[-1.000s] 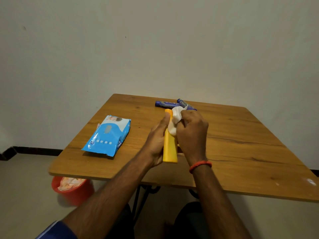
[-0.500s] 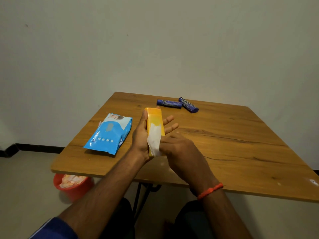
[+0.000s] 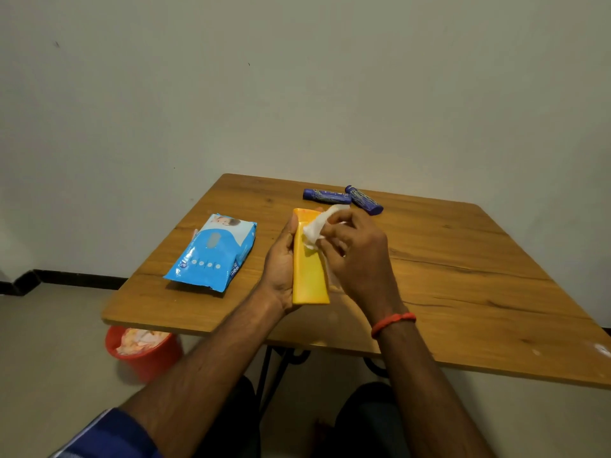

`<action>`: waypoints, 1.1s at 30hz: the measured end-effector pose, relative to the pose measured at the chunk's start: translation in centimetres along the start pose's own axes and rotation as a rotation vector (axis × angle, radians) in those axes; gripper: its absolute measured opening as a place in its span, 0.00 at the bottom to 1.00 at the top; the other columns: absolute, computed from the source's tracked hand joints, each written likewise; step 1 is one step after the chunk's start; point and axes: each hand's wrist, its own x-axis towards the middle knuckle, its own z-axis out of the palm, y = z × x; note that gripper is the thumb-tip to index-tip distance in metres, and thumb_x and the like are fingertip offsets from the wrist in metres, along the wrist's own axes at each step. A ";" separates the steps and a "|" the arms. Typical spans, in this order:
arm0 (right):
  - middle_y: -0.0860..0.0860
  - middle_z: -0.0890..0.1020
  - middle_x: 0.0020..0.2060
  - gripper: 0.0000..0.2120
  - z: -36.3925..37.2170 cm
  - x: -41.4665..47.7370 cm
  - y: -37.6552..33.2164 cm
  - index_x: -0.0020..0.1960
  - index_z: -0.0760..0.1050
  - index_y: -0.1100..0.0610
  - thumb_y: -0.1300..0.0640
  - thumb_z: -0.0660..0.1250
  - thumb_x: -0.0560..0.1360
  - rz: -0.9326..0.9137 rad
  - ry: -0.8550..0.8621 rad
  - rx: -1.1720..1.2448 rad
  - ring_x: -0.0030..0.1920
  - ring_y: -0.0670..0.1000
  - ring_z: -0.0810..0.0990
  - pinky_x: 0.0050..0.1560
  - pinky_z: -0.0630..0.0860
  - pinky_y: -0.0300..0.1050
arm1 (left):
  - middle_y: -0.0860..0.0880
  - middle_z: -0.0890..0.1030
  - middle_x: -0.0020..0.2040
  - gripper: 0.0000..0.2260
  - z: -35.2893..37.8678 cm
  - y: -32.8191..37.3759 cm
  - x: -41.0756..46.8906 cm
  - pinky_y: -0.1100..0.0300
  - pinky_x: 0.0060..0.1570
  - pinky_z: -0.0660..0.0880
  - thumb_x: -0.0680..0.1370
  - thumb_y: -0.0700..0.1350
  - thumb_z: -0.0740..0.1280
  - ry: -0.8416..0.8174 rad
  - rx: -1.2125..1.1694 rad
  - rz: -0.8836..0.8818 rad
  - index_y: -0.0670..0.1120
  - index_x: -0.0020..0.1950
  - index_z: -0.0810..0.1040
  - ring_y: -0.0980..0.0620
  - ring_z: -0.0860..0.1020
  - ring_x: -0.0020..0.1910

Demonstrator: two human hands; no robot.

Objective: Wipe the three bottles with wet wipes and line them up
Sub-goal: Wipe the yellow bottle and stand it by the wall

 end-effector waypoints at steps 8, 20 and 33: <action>0.57 0.79 0.56 0.17 1.5 2.2 -1.0 0.64 0.79 0.58 0.64 0.69 0.76 -0.078 -0.066 0.053 0.57 0.54 0.77 0.56 0.77 0.45 | 0.42 0.84 0.56 0.21 0.3 -0.3 0.0 0.46 0.55 0.80 0.81 0.60 0.61 0.009 -0.010 0.060 0.47 0.65 0.79 0.44 0.83 0.56; 0.49 0.79 0.46 0.09 1.6 -4.2 0.1 0.54 0.84 0.56 0.60 0.73 0.74 -0.134 -0.228 0.278 0.47 0.42 0.76 0.46 0.72 0.32 | 0.46 0.78 0.38 0.36 -1.8 -0.2 0.9 0.57 0.30 0.78 0.73 0.76 0.50 0.062 -0.028 -0.024 0.56 0.70 0.74 0.51 0.80 0.31; 0.54 0.83 0.47 0.06 2.6 2.3 -0.8 0.53 0.82 0.59 0.61 0.70 0.76 0.057 0.220 0.142 0.49 0.48 0.80 0.50 0.80 0.42 | 0.42 0.84 0.52 0.20 0.4 -1.4 0.1 0.48 0.52 0.80 0.81 0.60 0.60 0.021 0.191 0.041 0.48 0.62 0.80 0.44 0.83 0.51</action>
